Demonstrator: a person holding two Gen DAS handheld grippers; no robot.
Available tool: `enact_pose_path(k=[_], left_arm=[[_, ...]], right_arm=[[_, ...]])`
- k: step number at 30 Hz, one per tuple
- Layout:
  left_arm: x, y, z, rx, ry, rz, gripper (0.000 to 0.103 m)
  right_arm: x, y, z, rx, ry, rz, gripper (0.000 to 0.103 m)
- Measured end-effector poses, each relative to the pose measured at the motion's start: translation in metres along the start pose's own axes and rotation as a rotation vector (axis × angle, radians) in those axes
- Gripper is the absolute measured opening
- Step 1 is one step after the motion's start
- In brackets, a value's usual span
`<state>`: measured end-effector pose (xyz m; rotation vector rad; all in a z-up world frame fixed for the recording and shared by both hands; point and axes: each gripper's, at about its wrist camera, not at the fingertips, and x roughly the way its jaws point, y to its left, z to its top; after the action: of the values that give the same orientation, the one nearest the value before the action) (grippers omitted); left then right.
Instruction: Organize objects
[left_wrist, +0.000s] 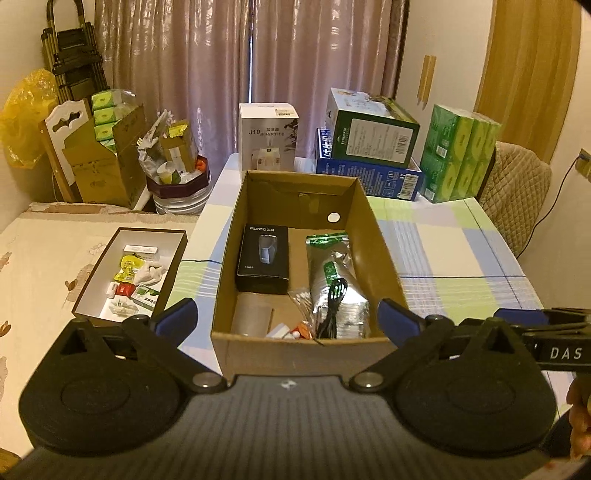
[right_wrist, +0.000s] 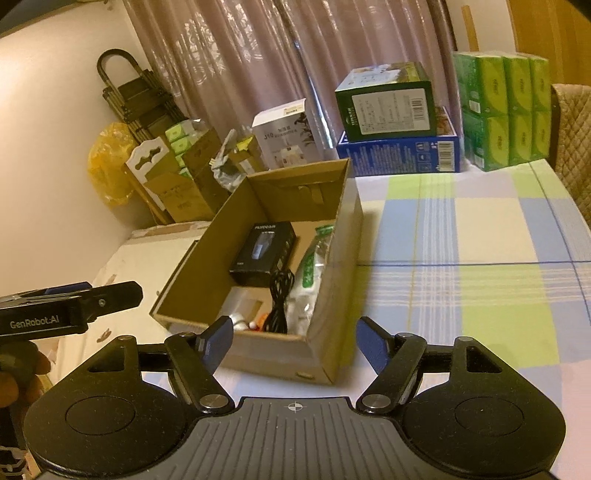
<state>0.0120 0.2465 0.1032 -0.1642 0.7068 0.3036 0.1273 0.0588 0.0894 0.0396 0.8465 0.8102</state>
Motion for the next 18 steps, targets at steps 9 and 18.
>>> enact_pose_path(k=[9,18], left_arm=[[-0.029,-0.013,-0.023,-0.003,-0.013,0.009,0.102],[-0.043,-0.014,-0.043,-0.064,0.023,-0.050,0.102]], right_arm=[[-0.031,0.005,-0.021,-0.038,-0.012,-0.088,0.087],[-0.045,0.009,-0.038,-0.070,0.002,-0.131,0.088]])
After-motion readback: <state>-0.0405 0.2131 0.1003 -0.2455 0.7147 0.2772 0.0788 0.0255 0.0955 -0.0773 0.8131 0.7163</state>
